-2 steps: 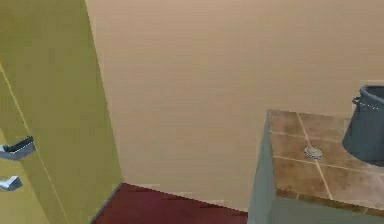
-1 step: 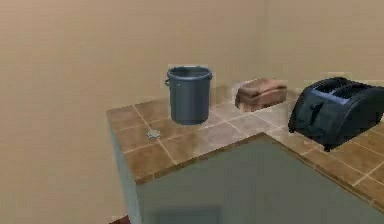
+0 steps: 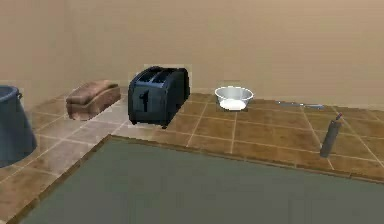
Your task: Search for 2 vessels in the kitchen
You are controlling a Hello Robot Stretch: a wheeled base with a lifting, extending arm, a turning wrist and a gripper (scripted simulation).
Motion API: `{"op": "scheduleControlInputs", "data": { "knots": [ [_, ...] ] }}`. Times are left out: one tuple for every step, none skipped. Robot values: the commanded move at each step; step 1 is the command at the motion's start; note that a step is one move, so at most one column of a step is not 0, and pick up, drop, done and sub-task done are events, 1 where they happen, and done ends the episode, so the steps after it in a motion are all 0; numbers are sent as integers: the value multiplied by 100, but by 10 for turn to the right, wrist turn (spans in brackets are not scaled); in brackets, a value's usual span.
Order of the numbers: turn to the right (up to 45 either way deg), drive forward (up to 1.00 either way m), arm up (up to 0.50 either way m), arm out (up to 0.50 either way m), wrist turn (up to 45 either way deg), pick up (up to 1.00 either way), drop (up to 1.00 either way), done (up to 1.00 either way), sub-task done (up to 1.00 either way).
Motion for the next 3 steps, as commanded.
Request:
{"op": "scheduleControlInputs", "data": {
  "knots": [
    [390,0,0,0,0,0,0,0,0],
    [0,10,0,0,0,0,0,0,0],
    [-450,0,0,0,0,0,0,0,0]
  ]
}}
